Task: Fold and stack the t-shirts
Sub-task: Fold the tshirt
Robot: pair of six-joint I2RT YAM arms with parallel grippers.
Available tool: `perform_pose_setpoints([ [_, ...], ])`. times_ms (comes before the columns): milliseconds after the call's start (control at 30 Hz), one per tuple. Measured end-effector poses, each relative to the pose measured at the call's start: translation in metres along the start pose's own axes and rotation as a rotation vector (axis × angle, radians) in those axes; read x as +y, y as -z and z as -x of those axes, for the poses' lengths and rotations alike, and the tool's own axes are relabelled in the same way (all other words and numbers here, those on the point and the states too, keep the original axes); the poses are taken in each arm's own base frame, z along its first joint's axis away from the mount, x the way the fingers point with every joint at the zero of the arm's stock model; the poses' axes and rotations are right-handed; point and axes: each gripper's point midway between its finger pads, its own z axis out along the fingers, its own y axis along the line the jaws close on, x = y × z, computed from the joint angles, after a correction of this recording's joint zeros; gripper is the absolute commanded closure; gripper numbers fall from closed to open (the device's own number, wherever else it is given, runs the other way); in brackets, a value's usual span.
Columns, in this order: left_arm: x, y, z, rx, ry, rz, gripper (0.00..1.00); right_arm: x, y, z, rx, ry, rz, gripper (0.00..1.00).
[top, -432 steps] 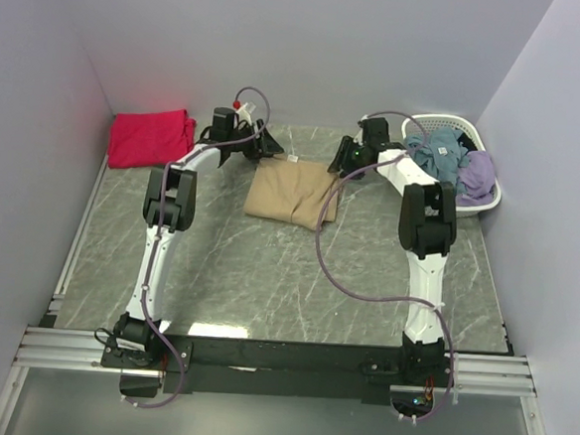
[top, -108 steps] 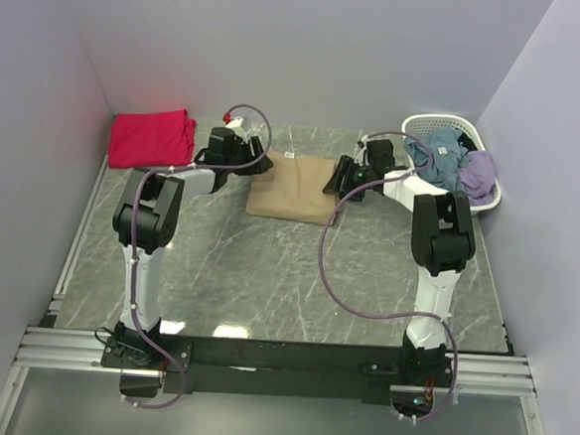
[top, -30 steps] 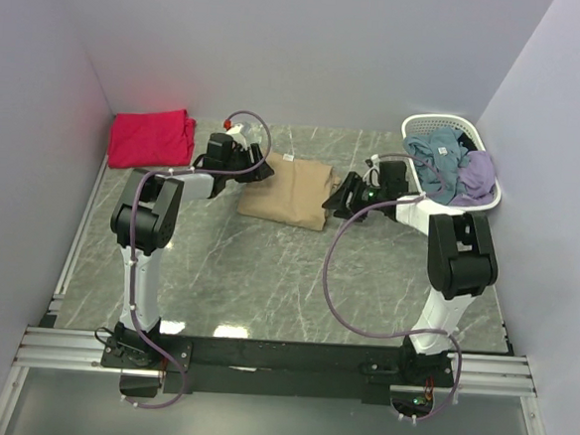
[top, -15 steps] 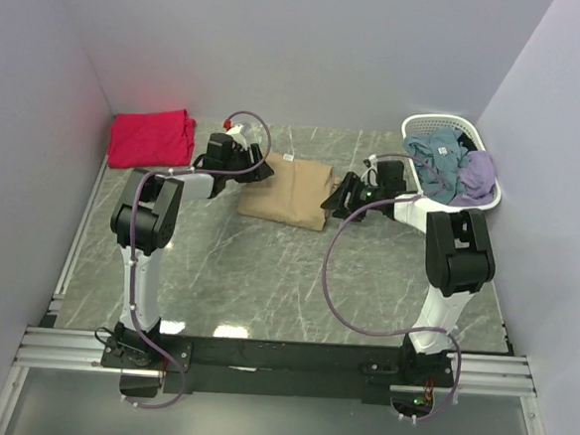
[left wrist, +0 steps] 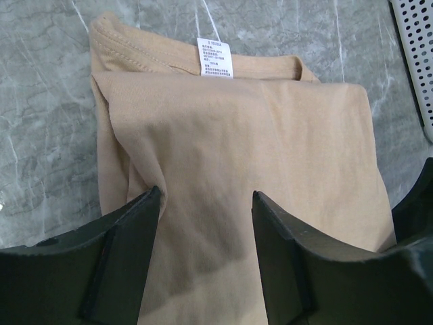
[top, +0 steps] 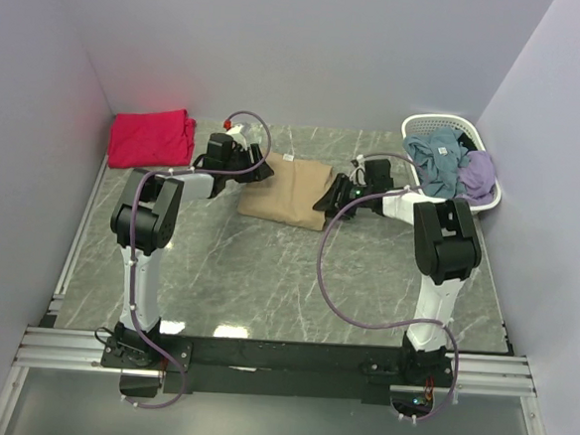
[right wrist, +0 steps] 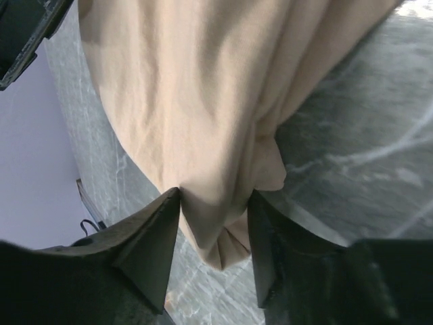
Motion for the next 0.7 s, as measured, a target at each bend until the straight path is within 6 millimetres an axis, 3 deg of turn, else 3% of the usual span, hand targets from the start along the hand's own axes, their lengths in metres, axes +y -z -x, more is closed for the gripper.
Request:
perform_pose_setpoints([
  [67, 0.0, 0.0, 0.0, 0.002, 0.001, 0.001, 0.38, 0.002, -0.003, -0.002, 0.008, 0.004, 0.004, 0.56],
  [367, 0.001, 0.0, -0.002, 0.007, 0.003, 0.003, 0.38, 0.028, -0.011, -0.002, 0.021, 0.01, 0.1, 0.98],
  [533, 0.001, 0.0, -0.002, 0.009, 0.003, 0.004, 0.38, 0.026, -0.013, -0.001, 0.017, -0.011, 0.101, 1.0],
  [700, 0.001, 0.001, -0.002, 0.011, 0.005, 0.003, 0.38, -0.005, -0.007, -0.003, 0.007, -0.03, -0.042, 1.0],
])
